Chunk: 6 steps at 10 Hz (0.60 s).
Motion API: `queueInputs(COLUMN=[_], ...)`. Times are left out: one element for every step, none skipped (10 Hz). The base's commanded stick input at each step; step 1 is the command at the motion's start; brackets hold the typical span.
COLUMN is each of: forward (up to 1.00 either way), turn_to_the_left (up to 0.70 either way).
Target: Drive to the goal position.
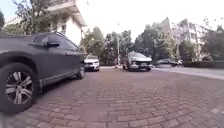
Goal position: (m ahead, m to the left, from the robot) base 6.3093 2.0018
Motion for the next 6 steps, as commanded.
queueInputs(forward=[0.7, 0.7, 0.7, 0.7, 0.7, 0.7], turn_to_the_left=[0.14, 0.14, 0.12, 0.03, 0.0, 0.0])
